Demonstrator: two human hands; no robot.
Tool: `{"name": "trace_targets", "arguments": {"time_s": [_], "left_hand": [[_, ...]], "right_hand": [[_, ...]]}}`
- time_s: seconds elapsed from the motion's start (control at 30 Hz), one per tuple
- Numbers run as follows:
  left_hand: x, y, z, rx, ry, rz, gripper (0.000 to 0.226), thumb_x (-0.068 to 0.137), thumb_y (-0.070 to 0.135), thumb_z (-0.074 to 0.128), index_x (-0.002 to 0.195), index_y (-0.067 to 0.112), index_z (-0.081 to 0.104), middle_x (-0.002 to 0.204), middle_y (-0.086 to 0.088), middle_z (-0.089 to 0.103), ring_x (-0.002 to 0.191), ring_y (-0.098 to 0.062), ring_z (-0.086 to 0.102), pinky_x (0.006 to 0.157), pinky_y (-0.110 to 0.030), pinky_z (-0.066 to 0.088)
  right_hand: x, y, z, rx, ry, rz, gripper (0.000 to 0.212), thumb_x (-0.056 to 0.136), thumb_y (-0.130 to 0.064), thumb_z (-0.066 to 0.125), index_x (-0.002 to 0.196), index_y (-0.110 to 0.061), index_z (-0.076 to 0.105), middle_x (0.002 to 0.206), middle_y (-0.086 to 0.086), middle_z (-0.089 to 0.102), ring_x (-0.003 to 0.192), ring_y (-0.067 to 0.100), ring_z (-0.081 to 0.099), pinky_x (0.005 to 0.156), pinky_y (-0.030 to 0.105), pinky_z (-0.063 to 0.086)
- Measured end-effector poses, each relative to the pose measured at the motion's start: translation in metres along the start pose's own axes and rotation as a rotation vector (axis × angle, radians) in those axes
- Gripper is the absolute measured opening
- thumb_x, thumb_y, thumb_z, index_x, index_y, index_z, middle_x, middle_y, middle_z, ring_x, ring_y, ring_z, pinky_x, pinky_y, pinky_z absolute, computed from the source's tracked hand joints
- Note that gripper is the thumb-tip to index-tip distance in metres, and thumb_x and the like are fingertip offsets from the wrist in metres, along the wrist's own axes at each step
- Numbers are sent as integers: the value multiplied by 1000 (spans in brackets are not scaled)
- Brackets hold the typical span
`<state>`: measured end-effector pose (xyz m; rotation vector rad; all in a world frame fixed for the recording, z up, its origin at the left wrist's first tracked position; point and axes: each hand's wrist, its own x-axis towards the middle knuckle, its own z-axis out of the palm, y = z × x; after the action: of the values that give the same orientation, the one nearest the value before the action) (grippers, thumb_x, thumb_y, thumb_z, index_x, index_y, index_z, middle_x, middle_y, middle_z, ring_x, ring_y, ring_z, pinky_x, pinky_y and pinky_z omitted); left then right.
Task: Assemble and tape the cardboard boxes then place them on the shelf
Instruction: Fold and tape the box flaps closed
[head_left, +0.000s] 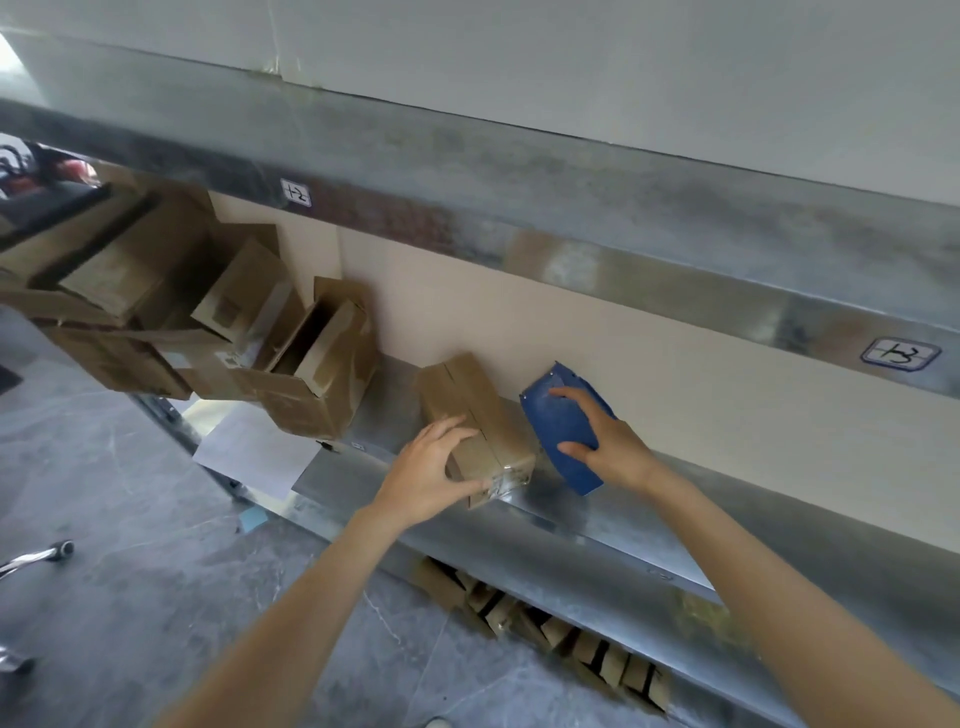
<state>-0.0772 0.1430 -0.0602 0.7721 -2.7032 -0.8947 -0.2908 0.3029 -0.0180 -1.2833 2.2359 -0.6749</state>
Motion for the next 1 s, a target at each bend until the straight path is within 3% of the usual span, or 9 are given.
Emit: {"name": "trace_targets", "arguments": {"time_s": [0.07, 0.2, 0.33, 0.43, 0.57, 0.67, 0.77, 0.87, 1.0], "left_hand": [[4, 3, -14, -48, 48, 11, 63, 88, 53, 66, 142, 27, 50, 154, 8, 39, 142, -12, 33, 114, -34, 30], [17, 8, -45, -198, 150, 10, 50, 91, 35, 68, 138, 23, 54, 141, 7, 55, 131, -11, 49, 108, -29, 38], [29, 10, -66, -327, 163, -17, 43, 92, 20, 69, 134, 15, 60, 131, 0, 65, 125, -13, 57, 109, -35, 42], [34, 12, -73, -423, 53, -31, 42, 94, 13, 65, 135, 10, 58, 132, -5, 63, 124, -17, 58, 111, -39, 42], [33, 17, -73, -489, -158, 1, 43, 96, -6, 53, 137, 6, 54, 134, -8, 61, 127, -19, 57, 110, -31, 43], [27, 23, -70, -531, -270, 36, 48, 93, -13, 48, 133, 12, 55, 131, -4, 61, 121, -11, 58, 103, -22, 45], [21, 23, -65, -535, -289, 59, 40, 95, -13, 48, 124, 11, 61, 122, -3, 66, 109, -3, 62, 98, -18, 46], [17, 21, -60, -527, -264, 52, 29, 94, -12, 51, 115, 3, 65, 110, -4, 69, 96, 0, 65, 93, -19, 47], [9, 26, -55, -523, -232, 27, 33, 90, -18, 49, 102, 6, 67, 100, -5, 69, 86, -5, 65, 84, -22, 51]], "right_hand": [[-2, -9, -3, -65, -31, -70, 63, 97, -24, 56, 133, -62, 21, 97, 19, 64, 63, 30, 57, 57, 40, 45], [-6, -34, -6, -200, 62, -202, 58, 92, -39, 53, 133, -64, 22, 66, 5, 59, 49, 18, 50, 50, 37, 44], [-13, -50, -11, -304, 93, -327, 56, 89, -57, 55, 136, -60, 24, 57, 0, 55, 45, 15, 46, 53, 35, 47], [-19, -57, -15, -395, 56, -378, 58, 90, -56, 56, 139, -58, 25, 49, -2, 42, 44, 15, 40, 53, 35, 44], [-28, -63, -16, -505, 12, -448, 55, 93, -52, 54, 141, -55, 28, 47, -2, 31, 47, 11, 34, 55, 32, 40], [-35, -65, -15, -571, -27, -466, 54, 94, -50, 52, 142, -55, 26, 47, -2, 32, 46, 12, 31, 56, 36, 45], [-40, -66, -13, -611, -41, -452, 55, 95, -51, 51, 143, -55, 25, 48, -3, 34, 45, 11, 32, 56, 39, 48], [-47, -65, -9, -616, -38, -451, 55, 95, -51, 51, 144, -55, 27, 47, -3, 31, 43, 11, 31, 52, 33, 43], [-55, -65, -5, -613, -50, -465, 54, 95, -50, 50, 145, -54, 29, 47, -2, 30, 44, 12, 31, 52, 30, 36]]}}
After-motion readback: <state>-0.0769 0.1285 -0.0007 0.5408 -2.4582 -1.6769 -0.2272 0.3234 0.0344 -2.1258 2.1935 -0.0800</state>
